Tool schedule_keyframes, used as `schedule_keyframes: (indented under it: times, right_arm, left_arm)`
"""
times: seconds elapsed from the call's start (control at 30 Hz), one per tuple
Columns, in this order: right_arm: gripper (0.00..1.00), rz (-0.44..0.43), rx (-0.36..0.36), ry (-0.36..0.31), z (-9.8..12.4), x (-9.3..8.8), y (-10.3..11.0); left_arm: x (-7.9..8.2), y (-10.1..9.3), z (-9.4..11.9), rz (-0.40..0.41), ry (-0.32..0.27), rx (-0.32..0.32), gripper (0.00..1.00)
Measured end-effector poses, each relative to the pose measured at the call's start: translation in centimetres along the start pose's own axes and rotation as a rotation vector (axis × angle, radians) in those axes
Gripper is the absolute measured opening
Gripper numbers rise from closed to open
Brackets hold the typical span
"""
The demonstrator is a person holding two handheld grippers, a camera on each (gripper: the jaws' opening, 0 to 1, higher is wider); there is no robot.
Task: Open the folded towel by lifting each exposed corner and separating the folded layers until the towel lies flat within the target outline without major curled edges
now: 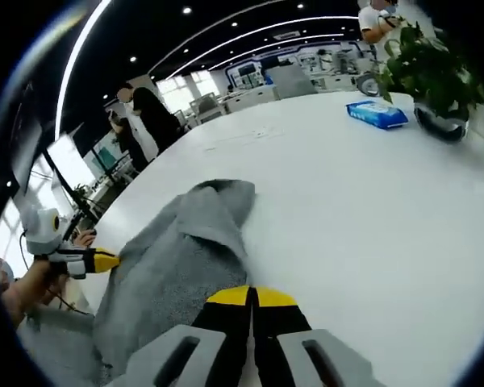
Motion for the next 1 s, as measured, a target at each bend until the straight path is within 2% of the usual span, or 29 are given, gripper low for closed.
schedule_keyframes:
  times: [0.07, 0.2, 0.4, 0.57, 0.87, 1.0]
  right_arm:
    - [0.00, -0.006, -0.012, 0.032, 0.1, -0.2, -0.9]
    - [0.00, 0.053, -0.048, 0.063, 0.5, -0.2, -2.1]
    - [0.00, 0.083, -0.079, 0.091, 0.6, -0.9, -3.3]
    - [0.00, 0.051, -0.095, 0.110, 1.1, -1.1, -4.7]
    - [0.00, 0.077, -0.099, 0.141, 1.2, -1.3, -5.1]
    - [0.00, 0.090, -0.104, 0.146, 1.3, -1.1, -5.3]
  left_arm:
    - [-0.1, 0.6, -0.1, -0.011, 0.013, -0.005, 0.03]
    - [-0.4, 1.7, -0.3, -0.053, 0.037, 0.008, 0.03]
    - [-1.1, 3.0, -0.4, -0.049, 0.051, 0.013, 0.03]
    - [-1.3, 4.4, -0.4, -0.021, 0.073, 0.015, 0.03]
    - [-0.8, 5.9, 0.0, -0.082, 0.083, 0.031, 0.03]
    - [-0.5, 7.1, 0.4, -0.123, 0.086, 0.052, 0.03]
Point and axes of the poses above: the point that each gripper's makers call its tool centre point, and the gripper's own axes: z roughly backward along the fingers, y roughly to its left, x roughly out of its top, the point moved 6 cm from there along z, roughly backward along the fingers, and after that the axes turned 5 degrees about x, right-handed, at the moved point
